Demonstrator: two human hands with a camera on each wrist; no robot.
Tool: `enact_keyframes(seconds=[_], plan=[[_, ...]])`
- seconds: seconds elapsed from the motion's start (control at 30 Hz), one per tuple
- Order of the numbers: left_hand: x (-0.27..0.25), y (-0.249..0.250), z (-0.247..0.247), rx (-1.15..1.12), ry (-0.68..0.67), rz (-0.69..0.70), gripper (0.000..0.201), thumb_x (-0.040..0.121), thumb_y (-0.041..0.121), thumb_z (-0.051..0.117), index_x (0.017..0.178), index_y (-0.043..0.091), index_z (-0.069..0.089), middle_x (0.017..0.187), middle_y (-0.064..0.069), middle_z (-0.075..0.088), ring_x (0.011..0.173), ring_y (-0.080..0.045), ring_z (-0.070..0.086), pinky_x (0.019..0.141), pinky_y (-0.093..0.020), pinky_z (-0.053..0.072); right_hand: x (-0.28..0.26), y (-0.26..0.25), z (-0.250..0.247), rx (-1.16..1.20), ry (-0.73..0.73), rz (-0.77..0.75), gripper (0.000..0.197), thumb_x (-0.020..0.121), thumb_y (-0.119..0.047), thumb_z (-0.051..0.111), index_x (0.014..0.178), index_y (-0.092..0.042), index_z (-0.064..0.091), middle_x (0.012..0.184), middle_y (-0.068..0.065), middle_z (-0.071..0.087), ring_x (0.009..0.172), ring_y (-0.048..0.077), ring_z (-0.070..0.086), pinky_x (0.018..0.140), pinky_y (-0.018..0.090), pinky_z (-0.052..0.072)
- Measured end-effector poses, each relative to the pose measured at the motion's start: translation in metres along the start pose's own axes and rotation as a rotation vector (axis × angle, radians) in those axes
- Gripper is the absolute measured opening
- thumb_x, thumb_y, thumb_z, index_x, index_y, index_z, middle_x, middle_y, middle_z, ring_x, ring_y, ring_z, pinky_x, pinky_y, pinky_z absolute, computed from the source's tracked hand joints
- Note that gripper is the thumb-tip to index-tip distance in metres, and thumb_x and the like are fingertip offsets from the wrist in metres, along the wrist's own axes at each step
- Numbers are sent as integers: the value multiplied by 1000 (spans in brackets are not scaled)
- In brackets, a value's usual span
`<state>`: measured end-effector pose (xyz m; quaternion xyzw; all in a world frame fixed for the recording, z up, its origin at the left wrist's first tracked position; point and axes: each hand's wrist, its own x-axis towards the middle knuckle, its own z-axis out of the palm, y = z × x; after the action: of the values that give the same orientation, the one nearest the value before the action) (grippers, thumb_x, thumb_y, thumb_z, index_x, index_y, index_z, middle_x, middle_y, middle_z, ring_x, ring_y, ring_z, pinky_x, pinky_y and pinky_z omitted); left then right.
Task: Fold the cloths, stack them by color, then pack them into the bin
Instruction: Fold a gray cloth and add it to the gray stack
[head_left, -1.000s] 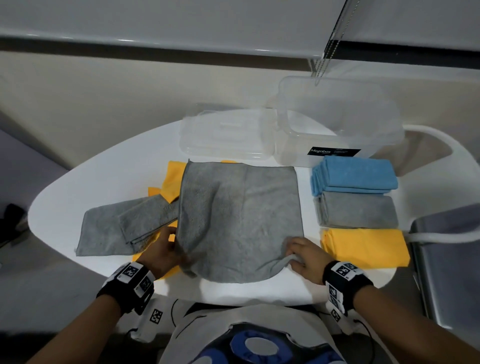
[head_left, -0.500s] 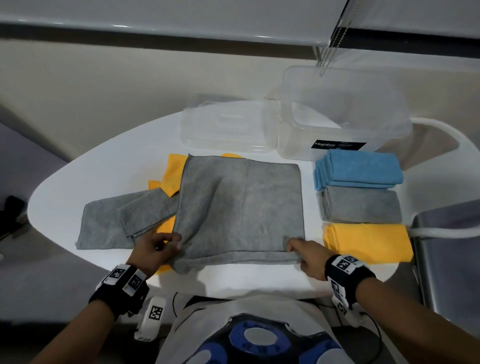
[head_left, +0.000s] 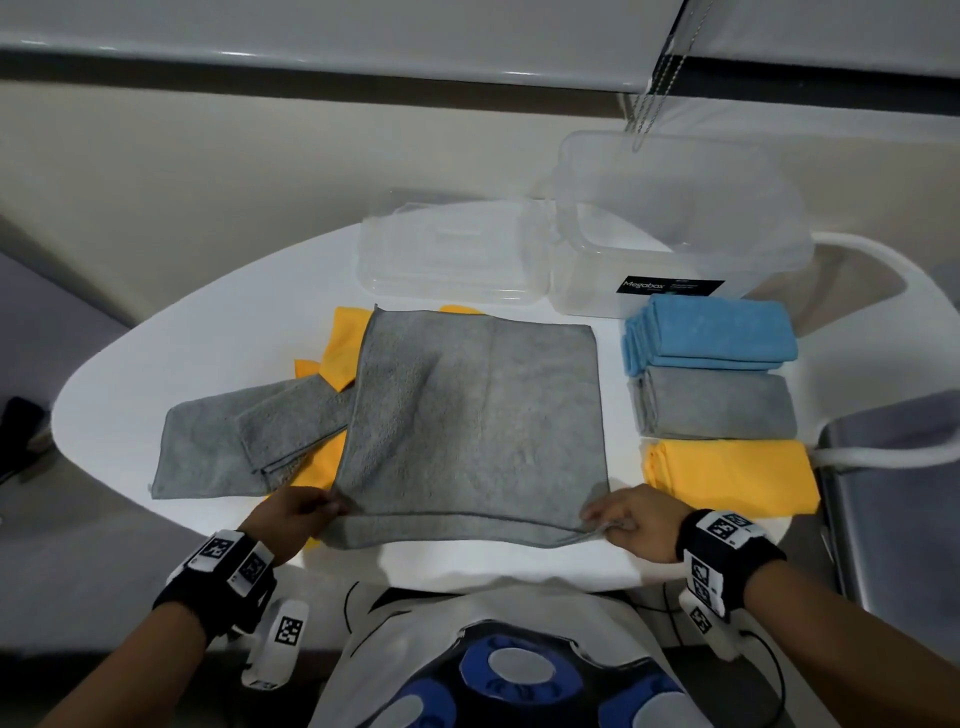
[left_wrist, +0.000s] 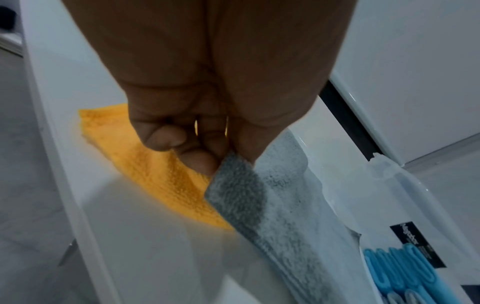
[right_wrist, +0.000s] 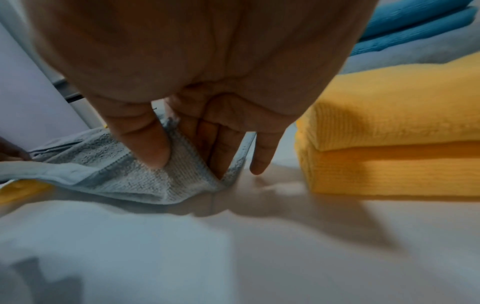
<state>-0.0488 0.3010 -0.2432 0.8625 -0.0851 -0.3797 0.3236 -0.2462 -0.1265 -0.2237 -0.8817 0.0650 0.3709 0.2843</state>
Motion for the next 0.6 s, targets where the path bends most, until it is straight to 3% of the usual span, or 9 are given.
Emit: enact_keyframes(seconds=[0.03, 0.1, 0.17, 0.2, 0.23, 0.3, 0.37, 0.47, 0.6], plan=[[1, 0, -2, 17, 2, -25, 14, 92, 23, 64, 83, 23, 75, 65, 3, 65, 62, -13, 58, 64, -32, 49, 0, 1, 1, 13, 7, 2, 27, 93, -19, 57, 116, -24, 70, 129, -21, 59, 114, 5, 57, 100, 21, 43], [-1, 4, 1, -197, -35, -63, 17, 84, 28, 73, 92, 13, 75, 66, -2, 61, 59, -12, 58, 60, -29, 52, 3, 1, 4, 27, 41, 16, 25, 94, -19, 56, 115, -22, 71, 125, -16, 62, 112, 6, 57, 99, 23, 43], [-5, 7, 3, -392, -70, -73, 33, 71, 16, 84, 102, 16, 72, 84, -2, 68, 74, -15, 67, 74, -30, 57, 7, 0, 4, 61, 117, 45, 19, 96, -21, 54, 106, -19, 70, 112, -4, 68, 103, 15, 61, 92, 28, 46], [-8, 9, 2, -364, -88, -48, 45, 68, 6, 85, 108, 21, 70, 95, 0, 71, 84, -17, 70, 81, -33, 57, 7, -1, 5, 101, 158, 63, 15, 98, -19, 53, 101, -17, 67, 103, 2, 69, 97, 20, 62, 87, 29, 46], [-9, 8, 2, -355, -116, -28, 57, 65, -2, 84, 112, 25, 68, 101, -1, 72, 89, -17, 70, 84, -36, 56, 8, -3, 4, 142, 193, 76, 13, 99, -17, 51, 97, -16, 64, 97, 5, 68, 93, 23, 62, 83, 30, 45], [-9, 5, 5, -331, -108, -24, 66, 62, -14, 80, 112, 26, 64, 102, -9, 70, 83, -17, 70, 82, -40, 57, 9, -4, 4, 201, 229, 91, 14, 100, -16, 47, 93, -14, 59, 85, 4, 64, 85, 25, 60, 74, 30, 43], [-10, 4, 10, -323, -16, 5, 55, 65, -19, 75, 103, 18, 63, 103, -18, 64, 75, -12, 69, 76, -31, 57, 8, -4, 3, 211, 233, 108, 15, 102, -19, 45, 95, -11, 56, 76, 5, 60, 76, 26, 58, 66, 31, 40], [-10, 5, 12, -365, 99, 29, 32, 73, -18, 70, 89, 8, 62, 90, -16, 66, 74, -17, 67, 67, -22, 55, 5, -3, 3, 172, 211, 115, 15, 103, -22, 43, 95, -13, 52, 75, 7, 58, 73, 26, 56, 62, 29, 38], [-13, 10, 8, -239, 111, 120, 8, 83, 1, 69, 79, 1, 63, 82, -7, 59, 62, -2, 58, 63, -16, 44, 3, 0, 2, 159, 177, 165, 15, 101, -22, 46, 98, -12, 57, 86, 6, 62, 83, 25, 59, 72, 32, 43]])
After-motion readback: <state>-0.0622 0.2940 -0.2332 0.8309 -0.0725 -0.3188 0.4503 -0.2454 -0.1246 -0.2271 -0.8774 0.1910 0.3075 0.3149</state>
